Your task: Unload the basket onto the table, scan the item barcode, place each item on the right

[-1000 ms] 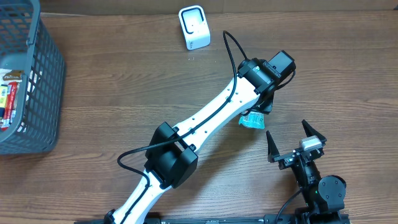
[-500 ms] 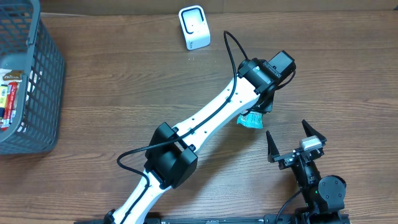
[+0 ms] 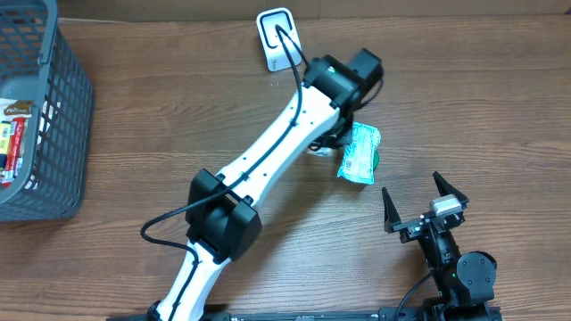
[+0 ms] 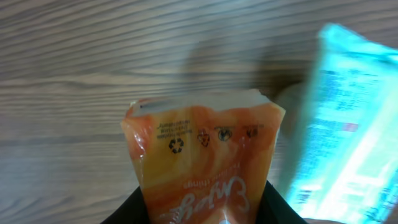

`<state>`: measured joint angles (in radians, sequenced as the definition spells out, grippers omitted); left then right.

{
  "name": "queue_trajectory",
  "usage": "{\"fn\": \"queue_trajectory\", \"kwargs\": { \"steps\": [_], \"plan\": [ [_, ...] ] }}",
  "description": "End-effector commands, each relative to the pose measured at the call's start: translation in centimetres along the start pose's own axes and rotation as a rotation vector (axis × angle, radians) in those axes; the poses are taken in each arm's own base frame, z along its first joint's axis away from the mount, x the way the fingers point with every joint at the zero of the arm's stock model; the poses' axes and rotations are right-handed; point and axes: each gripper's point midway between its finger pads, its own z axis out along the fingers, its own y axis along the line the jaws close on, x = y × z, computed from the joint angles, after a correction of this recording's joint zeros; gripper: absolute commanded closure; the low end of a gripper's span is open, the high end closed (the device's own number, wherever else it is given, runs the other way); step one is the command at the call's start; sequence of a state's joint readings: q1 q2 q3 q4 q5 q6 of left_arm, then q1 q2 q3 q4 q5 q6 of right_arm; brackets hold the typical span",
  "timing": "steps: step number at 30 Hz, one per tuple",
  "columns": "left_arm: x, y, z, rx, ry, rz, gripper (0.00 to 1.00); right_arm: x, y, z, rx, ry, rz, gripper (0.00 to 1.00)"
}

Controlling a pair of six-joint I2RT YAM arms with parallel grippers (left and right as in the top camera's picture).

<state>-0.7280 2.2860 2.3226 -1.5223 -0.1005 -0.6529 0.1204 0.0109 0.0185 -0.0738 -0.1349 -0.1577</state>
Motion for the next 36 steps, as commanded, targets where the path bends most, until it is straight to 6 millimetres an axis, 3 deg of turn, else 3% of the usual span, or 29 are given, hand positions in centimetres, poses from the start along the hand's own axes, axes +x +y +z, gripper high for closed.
{"fn": "queue_trajectory", "kwargs": {
  "steps": [1,7,20,24,27,31,36],
  "plan": [
    [-0.4,2.4,-1.3,-0.057,-0.024,-0.022,0.7,0.2,0.2,0.0,-0.01,-0.001,-0.001,0.0],
    [1.1,4.6,0.5,-0.176,0.031,-0.058,0.68,0.2,0.2,0.0,-0.01,-0.001,-0.001,0.0],
    [3.5,5.6,8.5,-0.191,0.136,-0.11,0.64,0.3,0.2,0.0,-0.01,-0.001,-0.001,0.0],
    [4.2,6.0,9.6,-0.194,0.162,-0.114,0.54,0.2,0.2,0.0,-0.01,-0.001,-0.001,0.0],
    [4.3,5.8,9.6,-0.179,0.175,-0.096,0.45,0.2,0.2,0.0,-0.01,-0.001,-0.001,0.0],
    [3.7,5.5,9.0,-0.143,0.171,-0.081,0.4,0.2,0.2,0.0,-0.01,-0.001,-0.001,0.0],
    [1.2,4.7,5.1,-0.017,0.118,-0.114,0.36,0.2,0.2,0.0,-0.01,-0.001,-0.001,0.0]
  ]
}}
